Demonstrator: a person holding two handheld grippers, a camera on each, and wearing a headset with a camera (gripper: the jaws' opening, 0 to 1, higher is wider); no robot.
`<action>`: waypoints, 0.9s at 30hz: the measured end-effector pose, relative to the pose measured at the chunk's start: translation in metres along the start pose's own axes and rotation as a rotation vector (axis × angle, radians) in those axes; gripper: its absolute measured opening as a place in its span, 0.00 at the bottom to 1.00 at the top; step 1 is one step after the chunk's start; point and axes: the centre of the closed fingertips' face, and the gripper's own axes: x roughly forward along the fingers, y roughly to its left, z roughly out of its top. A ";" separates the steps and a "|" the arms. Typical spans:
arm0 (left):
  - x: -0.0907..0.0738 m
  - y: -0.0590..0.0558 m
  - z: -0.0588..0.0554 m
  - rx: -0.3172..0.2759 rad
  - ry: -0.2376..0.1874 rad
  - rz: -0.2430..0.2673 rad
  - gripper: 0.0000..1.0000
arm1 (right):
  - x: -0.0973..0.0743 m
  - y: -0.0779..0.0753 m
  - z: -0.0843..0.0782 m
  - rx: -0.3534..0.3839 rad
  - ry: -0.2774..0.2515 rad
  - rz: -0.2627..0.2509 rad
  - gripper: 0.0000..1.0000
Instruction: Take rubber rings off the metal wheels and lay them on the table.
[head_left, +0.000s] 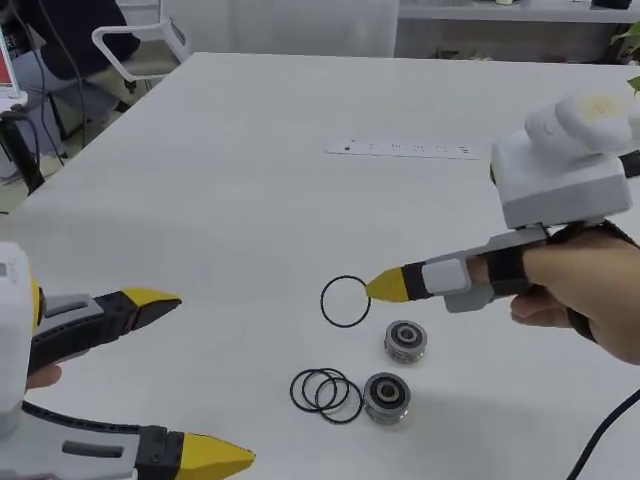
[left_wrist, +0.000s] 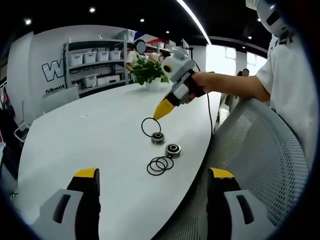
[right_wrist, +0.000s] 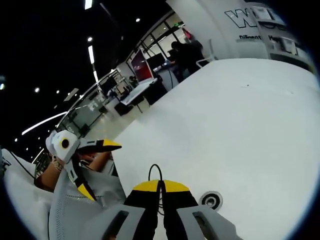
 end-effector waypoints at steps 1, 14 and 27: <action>0.000 0.000 0.000 0.001 0.001 0.001 0.86 | 0.002 0.001 -0.002 -0.007 0.012 0.001 0.00; 0.000 0.000 -0.001 -0.006 0.004 -0.001 0.86 | 0.018 0.016 -0.020 -0.040 0.090 0.030 0.00; 0.001 -0.002 -0.003 -0.014 0.008 -0.016 0.86 | 0.027 0.014 -0.038 -0.047 0.162 0.028 0.00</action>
